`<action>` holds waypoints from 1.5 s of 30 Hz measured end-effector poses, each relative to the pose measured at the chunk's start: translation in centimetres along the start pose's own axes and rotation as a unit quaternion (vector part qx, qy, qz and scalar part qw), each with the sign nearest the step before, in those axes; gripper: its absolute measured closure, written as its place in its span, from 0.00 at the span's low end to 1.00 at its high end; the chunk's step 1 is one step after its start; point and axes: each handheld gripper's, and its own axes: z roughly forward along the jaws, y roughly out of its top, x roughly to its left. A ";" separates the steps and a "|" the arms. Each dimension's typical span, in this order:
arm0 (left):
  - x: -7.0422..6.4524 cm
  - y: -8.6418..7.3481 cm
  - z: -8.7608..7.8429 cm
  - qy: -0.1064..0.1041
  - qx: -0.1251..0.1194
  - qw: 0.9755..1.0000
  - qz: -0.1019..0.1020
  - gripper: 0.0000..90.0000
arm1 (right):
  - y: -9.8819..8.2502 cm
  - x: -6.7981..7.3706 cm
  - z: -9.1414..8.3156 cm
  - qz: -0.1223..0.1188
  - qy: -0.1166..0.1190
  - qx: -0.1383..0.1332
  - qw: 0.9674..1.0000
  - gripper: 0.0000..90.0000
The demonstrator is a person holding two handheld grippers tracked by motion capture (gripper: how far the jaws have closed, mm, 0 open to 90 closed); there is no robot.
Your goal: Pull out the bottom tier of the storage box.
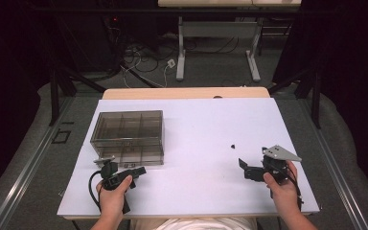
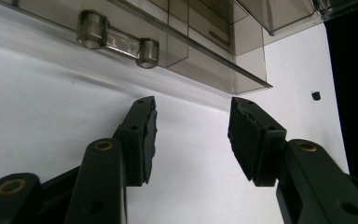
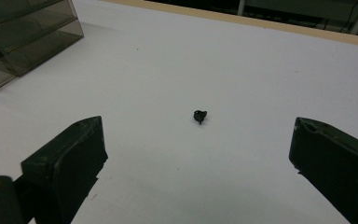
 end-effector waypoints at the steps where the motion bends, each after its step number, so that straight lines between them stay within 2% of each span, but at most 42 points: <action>1: -0.1 0.0 0.0 0.002 0.000 1.000 0.005 0.56 | 0.0 0.0 0.0 -0.001 -0.001 0.000 1.000 0.04; 16: -0.8 0.0 0.0 0.011 -0.003 0.999 0.046 0.51 | 0.0 0.0 0.0 -0.002 0.002 0.001 1.000 0.04; 22: -0.9 0.0 -0.1 0.009 -0.009 0.999 0.051 0.49 | 0.0 0.0 0.0 -0.002 0.000 0.000 1.000 0.04; 34: -1.1 0.2 -0.4 0.012 -0.016 0.997 0.078 0.44 | 0.0 0.0 0.0 -0.005 0.000 0.001 1.000 0.04; 39: -1.0 0.4 -0.5 0.006 -0.024 0.997 0.072 0.42 | 0.0 0.0 0.0 -0.006 0.000 0.001 1.000 0.04; 45: -0.8 0.6 -0.7 0.002 -0.026 0.997 0.076 0.40 | 0.0 -0.1 -0.1 -0.007 -0.001 0.003 1.000 0.05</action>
